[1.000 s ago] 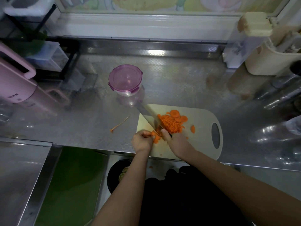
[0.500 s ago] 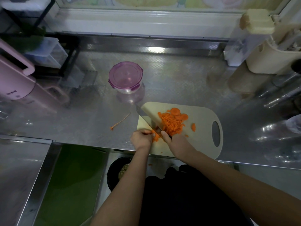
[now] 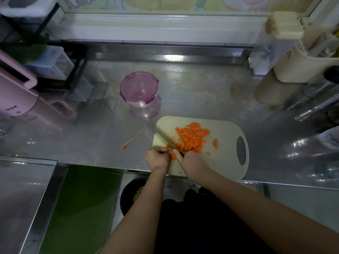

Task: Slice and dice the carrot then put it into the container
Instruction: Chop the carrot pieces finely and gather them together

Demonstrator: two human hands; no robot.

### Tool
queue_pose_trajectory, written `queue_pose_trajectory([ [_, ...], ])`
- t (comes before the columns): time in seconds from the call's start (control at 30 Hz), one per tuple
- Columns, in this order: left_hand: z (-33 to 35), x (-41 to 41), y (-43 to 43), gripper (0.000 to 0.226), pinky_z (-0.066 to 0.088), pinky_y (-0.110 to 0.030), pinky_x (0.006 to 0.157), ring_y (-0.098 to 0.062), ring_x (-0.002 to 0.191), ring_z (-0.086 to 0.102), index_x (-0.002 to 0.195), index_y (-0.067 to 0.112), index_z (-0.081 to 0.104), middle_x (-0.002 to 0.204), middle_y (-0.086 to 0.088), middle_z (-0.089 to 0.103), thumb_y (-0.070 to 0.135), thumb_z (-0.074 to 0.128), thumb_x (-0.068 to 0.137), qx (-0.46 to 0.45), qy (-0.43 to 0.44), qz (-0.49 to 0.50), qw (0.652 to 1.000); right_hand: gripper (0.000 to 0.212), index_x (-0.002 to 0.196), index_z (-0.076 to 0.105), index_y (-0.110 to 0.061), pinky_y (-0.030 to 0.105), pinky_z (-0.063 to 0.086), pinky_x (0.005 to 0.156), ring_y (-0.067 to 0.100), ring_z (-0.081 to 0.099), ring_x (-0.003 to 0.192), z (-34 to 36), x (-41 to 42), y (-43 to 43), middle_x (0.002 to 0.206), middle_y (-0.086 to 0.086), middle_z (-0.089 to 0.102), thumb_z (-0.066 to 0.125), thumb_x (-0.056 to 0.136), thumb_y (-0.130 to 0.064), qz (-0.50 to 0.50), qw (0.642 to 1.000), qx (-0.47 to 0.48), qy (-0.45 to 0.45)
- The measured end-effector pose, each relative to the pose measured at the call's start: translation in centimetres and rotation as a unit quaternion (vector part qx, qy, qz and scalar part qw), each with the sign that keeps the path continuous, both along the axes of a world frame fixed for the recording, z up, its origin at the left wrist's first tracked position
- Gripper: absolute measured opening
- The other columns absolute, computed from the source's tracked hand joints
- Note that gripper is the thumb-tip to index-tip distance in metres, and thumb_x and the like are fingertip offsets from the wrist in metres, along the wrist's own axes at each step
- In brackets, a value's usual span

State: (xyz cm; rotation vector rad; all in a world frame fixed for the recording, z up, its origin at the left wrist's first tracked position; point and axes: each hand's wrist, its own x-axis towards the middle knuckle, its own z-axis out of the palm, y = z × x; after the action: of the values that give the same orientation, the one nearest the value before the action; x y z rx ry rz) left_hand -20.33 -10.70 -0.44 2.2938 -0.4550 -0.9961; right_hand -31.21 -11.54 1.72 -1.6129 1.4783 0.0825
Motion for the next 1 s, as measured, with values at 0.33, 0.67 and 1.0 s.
queue_pose_trajectory([
  [0.33,0.6,-0.4,0.5,0.011,0.043,-0.026,0.091,-0.024,0.102,0.062,0.089,0.007,0.073,0.099,-0.011,0.071,0.009,0.066,0.080,-0.012,-0.028,-0.019,0.999,0.059,0.063,0.046,-0.010,0.032,0.038,0.068,0.035,0.061,0.091,0.6,0.4,0.2,0.083,0.017,0.062,0.029,0.098,-0.054,0.035,0.997,-0.047,0.040],
  [0.67,0.8,-0.8,1.0,0.014,0.035,-0.012,0.078,-0.019,0.099,0.061,0.092,0.006,0.073,0.101,-0.008,0.071,0.007,0.072,0.078,-0.048,-0.012,-0.020,0.999,0.064,0.063,0.050,-0.003,0.032,0.039,0.063,0.025,0.053,0.065,-0.1,-2.4,-0.4,0.063,0.012,0.053,0.033,0.096,-0.055,-0.041,0.996,-0.039,-0.064],
  [1.0,0.6,-0.8,1.1,0.010,0.043,-0.020,0.077,-0.019,0.086,0.063,0.085,0.004,0.071,0.090,-0.009,0.070,0.010,0.074,0.078,-0.051,-0.028,-0.024,0.998,0.064,0.068,0.051,0.002,0.036,0.045,0.066,0.026,0.053,0.064,0.3,-2.8,1.1,0.067,0.016,0.054,0.032,0.097,-0.052,-0.049,0.992,-0.047,-0.104],
])
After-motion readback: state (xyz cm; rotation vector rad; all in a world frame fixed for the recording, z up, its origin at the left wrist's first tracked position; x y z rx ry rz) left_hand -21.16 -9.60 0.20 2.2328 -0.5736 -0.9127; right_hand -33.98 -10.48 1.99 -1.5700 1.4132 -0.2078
